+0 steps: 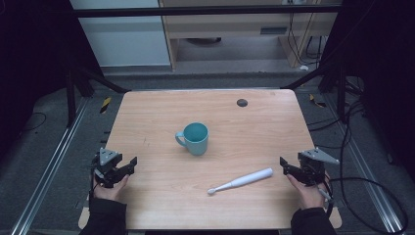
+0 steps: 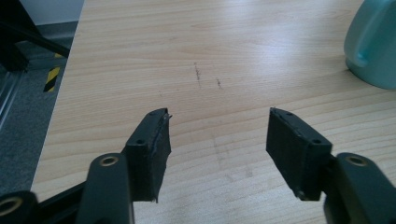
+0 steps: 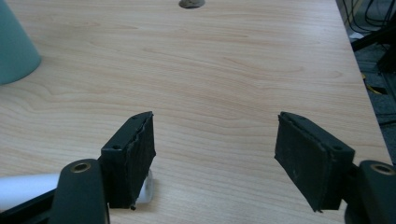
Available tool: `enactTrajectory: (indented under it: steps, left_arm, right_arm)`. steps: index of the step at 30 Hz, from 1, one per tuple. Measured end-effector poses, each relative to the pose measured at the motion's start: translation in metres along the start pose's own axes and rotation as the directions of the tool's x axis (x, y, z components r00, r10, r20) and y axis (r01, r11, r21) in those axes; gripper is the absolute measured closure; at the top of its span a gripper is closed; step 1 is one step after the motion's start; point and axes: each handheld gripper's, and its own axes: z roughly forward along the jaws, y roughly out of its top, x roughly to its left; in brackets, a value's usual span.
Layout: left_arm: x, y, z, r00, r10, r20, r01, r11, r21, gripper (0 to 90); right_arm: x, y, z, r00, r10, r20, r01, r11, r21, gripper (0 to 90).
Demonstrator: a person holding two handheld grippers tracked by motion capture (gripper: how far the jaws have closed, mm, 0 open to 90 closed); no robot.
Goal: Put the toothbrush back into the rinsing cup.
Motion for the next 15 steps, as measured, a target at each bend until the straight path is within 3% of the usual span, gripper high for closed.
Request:
enactTrajectory:
  steps: [5, 15]
  left_arm:
    - [-0.001, -0.001, 0.001, 0.9998, 0.005, 0.018, -0.005, 0.9999, 0.013, 49.5]
    - [-0.007, -0.002, 0.004, 0.9979, 0.028, 0.059, -0.028, 0.9995, 0.013, 48.2]
  right_arm:
    - [0.008, 0.001, 0.0, 0.9991, -0.026, -0.034, 0.026, 1.0, 0.005, 32.6]
    - [0.025, 0.006, 0.009, 0.9917, -0.058, -0.115, 0.064, 0.997, 0.043, 50.3]
